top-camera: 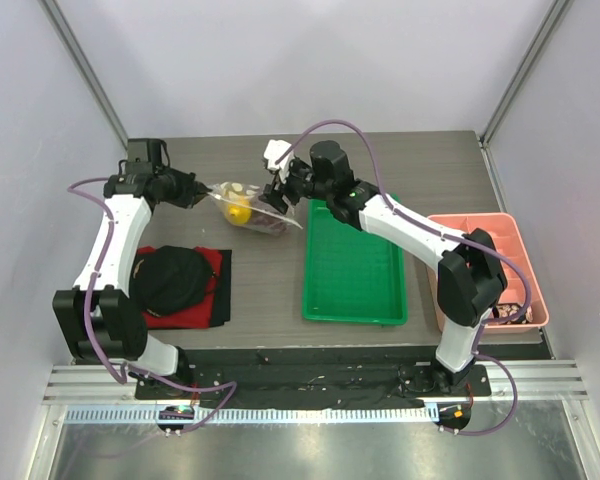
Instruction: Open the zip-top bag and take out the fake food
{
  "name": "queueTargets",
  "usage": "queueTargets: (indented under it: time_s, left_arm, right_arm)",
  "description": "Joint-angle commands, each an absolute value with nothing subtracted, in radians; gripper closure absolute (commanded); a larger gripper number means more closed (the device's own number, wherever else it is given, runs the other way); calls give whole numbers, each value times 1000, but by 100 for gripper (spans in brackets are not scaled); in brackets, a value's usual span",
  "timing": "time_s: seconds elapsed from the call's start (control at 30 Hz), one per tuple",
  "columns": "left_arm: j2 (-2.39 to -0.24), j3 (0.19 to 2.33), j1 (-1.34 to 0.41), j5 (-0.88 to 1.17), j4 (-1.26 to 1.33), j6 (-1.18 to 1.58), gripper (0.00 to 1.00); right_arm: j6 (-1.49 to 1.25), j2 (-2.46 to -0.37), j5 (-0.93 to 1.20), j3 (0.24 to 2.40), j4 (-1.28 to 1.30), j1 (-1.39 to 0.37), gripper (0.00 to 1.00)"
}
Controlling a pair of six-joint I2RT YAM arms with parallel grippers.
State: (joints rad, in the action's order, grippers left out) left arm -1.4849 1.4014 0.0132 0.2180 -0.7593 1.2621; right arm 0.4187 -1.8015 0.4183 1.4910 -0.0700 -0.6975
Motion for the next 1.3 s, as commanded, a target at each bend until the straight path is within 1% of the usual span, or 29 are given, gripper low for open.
queueTargets:
  time_s: [0.0, 0.1, 0.17, 0.27, 0.37, 0.57, 0.67, 0.73, 0.83, 0.93, 1.07, 1.13, 1.27]
  left_arm:
    - [-1439, 1396, 9, 235, -647, 1232, 100]
    - [-1439, 1394, 9, 227, -647, 1233, 100]
    - [-1433, 1382, 9, 221, -641, 1233, 100]
    - [-1424, 1361, 9, 213, -632, 1235, 100]
    - [-1416, 1348, -20, 212, -638, 1244, 100]
    - [-1410, 1370, -29, 167, -709, 1262, 100]
    - [-1399, 1371, -32, 152, -726, 1279, 100]
    - [-1396, 1367, -32, 149, -729, 1285, 100]
    - [-1394, 1367, -32, 150, -735, 1290, 100]
    - [-1397, 1359, -35, 153, -739, 1299, 100]
    - [-1396, 1359, -35, 158, -738, 1304, 100]
    - [-1397, 1362, -35, 160, -739, 1305, 100]
    - [-1397, 1365, -35, 161, -742, 1307, 100]
  right_arm:
    - [480, -1782, 405, 1557, -28, -738, 27]
    - [468, -1819, 391, 1603, -29, -779, 27]
    - [410, -1858, 374, 1640, -58, -799, 27]
    - [319, -1907, 333, 1683, -116, -819, 29]
    - [307, -1953, 345, 1732, -121, -836, 31]
    - [302, -2002, 350, 1756, -138, -857, 42]
    - [304, -2016, 330, 1756, -141, -859, 54]
    - [304, -2017, 307, 1746, -156, -865, 64]
    - [310, -2020, 293, 1743, -169, -868, 71]
    - [314, -2022, 302, 1743, -175, -873, 70]
    - [318, -2028, 322, 1736, -190, -880, 62]
    - [318, -2036, 319, 1741, -190, -882, 62]
    - [313, -2051, 327, 1756, -190, -885, 69]
